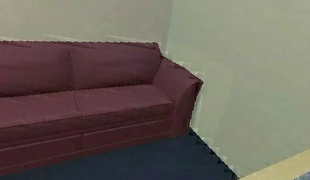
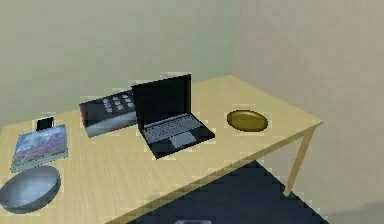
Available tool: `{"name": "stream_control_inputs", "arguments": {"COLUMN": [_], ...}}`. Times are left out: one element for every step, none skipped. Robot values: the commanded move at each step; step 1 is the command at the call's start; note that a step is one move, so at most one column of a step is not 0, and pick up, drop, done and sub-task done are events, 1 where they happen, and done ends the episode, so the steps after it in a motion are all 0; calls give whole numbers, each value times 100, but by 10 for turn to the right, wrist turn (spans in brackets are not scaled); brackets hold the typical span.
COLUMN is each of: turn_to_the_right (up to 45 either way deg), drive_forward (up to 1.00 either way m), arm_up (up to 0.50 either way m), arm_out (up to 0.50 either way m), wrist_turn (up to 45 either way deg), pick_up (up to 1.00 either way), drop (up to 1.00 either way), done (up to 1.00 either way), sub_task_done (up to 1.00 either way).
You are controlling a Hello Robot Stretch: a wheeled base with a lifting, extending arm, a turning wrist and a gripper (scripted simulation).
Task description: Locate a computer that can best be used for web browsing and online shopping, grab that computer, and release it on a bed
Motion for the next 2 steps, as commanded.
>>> {"name": "stream_control_inputs", "arguments": {"turn_to_the_right": [0,0], "drive_forward": [0,0], "arm_up": [0,0], "arm_out": [48,0], "wrist_turn": [0,450], "pick_up": [0,0], "drop": [0,0], "done": [0,0], "sub_task_done": [0,0]}}
